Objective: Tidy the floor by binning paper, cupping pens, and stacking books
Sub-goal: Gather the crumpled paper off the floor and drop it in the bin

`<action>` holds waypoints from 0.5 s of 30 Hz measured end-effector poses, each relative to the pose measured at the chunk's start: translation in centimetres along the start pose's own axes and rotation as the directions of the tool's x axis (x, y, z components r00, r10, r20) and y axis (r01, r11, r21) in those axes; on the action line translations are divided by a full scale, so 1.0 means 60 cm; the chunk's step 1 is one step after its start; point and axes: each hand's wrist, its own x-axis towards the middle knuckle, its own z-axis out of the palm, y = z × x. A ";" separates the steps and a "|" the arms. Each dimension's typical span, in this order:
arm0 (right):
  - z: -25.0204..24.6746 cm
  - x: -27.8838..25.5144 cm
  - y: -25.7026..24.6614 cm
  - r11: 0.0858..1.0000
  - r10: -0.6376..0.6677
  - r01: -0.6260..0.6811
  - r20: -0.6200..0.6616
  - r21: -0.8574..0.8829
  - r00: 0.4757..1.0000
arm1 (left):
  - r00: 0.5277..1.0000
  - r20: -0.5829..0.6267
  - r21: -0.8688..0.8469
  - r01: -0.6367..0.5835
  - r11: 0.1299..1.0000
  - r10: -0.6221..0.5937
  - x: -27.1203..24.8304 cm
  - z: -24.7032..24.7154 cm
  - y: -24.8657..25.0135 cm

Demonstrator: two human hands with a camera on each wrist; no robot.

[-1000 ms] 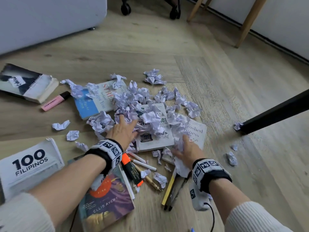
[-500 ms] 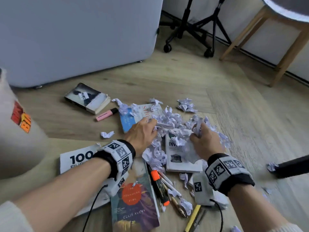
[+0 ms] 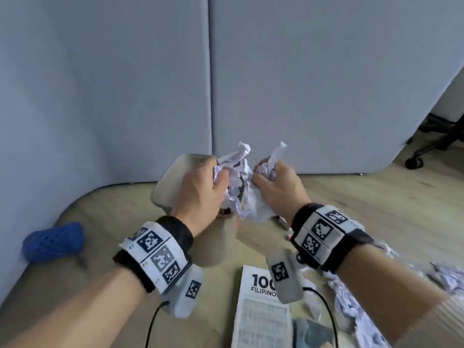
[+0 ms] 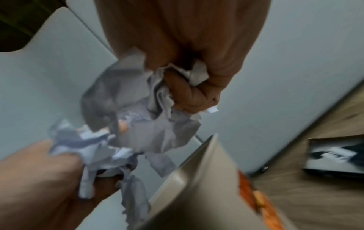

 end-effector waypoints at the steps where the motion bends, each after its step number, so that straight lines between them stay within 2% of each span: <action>1: 0.022 0.019 -0.021 1.000 -0.014 0.014 0.011 0.005 1.000 | 0.997 -0.062 0.011 0.048 0.999 -0.047 0.013 -0.017 -0.015; 3: 0.058 0.054 -0.053 0.999 0.042 -0.041 0.052 -0.026 0.998 | 0.983 -0.148 0.053 0.114 0.992 -0.105 0.035 -0.036 -0.049; 5: 0.085 0.078 -0.068 0.983 0.150 -0.141 0.069 -0.121 0.986 | 0.974 -0.155 0.135 0.185 0.973 -0.163 0.043 -0.036 -0.084; 7: 0.101 0.090 -0.073 0.971 0.178 -0.149 0.152 -0.185 0.972 | 0.959 -0.065 0.209 0.283 0.936 -0.275 0.042 -0.025 -0.114; 9: 0.108 0.088 -0.073 0.981 0.168 -0.121 0.363 -0.150 0.916 | 0.915 0.092 0.325 0.346 0.880 -0.393 0.037 -0.013 -0.133; 11: 0.108 0.084 -0.065 0.985 0.172 -0.134 0.521 -0.110 0.836 | 0.872 0.234 0.485 0.279 0.829 -0.430 0.039 -0.008 -0.143; 12: 0.106 0.083 -0.058 0.987 0.155 -0.101 0.542 -0.128 0.826 | 0.863 0.281 0.535 0.222 0.815 -0.420 0.043 -0.007 -0.145; 15: 0.096 0.081 -0.039 0.985 0.060 0.022 0.457 -0.172 0.887 | 0.875 0.305 0.557 0.156 0.816 -0.376 0.051 -0.010 -0.134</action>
